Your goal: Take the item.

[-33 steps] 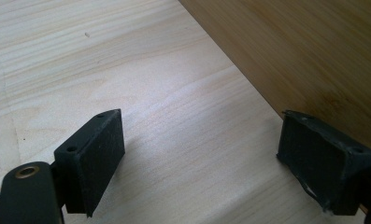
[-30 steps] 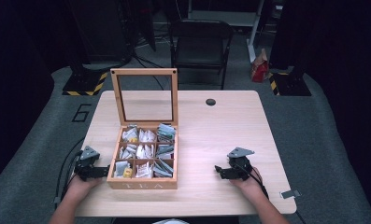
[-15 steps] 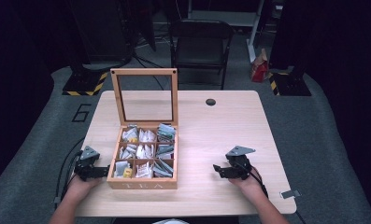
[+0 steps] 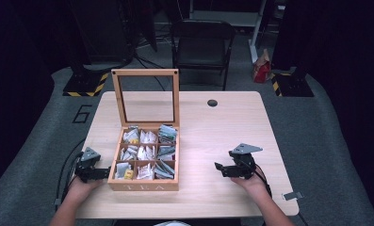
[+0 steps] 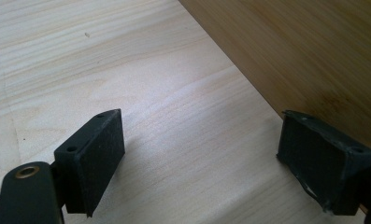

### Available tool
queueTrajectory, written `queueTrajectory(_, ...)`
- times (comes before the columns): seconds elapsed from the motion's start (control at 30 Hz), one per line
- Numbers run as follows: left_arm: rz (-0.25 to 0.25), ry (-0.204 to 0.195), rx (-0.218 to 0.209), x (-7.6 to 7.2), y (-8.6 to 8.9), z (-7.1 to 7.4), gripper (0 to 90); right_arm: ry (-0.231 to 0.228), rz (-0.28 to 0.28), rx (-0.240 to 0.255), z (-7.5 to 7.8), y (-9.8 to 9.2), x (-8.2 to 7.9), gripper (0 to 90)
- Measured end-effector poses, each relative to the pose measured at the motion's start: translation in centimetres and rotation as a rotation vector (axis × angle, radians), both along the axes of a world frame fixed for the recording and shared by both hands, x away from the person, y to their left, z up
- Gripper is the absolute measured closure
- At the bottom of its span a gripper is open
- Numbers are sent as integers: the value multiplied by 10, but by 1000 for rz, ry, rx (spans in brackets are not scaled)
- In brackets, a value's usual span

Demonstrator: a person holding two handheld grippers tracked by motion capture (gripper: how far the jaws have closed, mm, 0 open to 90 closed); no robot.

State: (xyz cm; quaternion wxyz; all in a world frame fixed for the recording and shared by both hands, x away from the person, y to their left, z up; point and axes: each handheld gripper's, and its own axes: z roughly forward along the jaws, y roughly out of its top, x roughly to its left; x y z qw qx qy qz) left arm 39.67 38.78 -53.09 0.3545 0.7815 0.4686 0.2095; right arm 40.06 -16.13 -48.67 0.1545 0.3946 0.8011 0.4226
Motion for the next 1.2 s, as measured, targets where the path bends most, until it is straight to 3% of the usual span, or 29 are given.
queueTrajectory(0.3, 1, 1, -4, 0, 0, 0, 143, 0, 28, 22, 13, 6, -2, 161)
queueTrajectory(0.5, 0, 1, -4, 0, 0, 0, 143, 4, 74, 28, 19, 18, -7, 154)
queueTrajectory(0.97, -1, 5, -1, 0, 0, 0, 143, 0, 179, -8, 29, 50, -13, 200)
queueTrajectory(1.2, 0, 1, -4, 0, 0, 0, 143, 5, 204, -6, 32, 61, -15, 230)
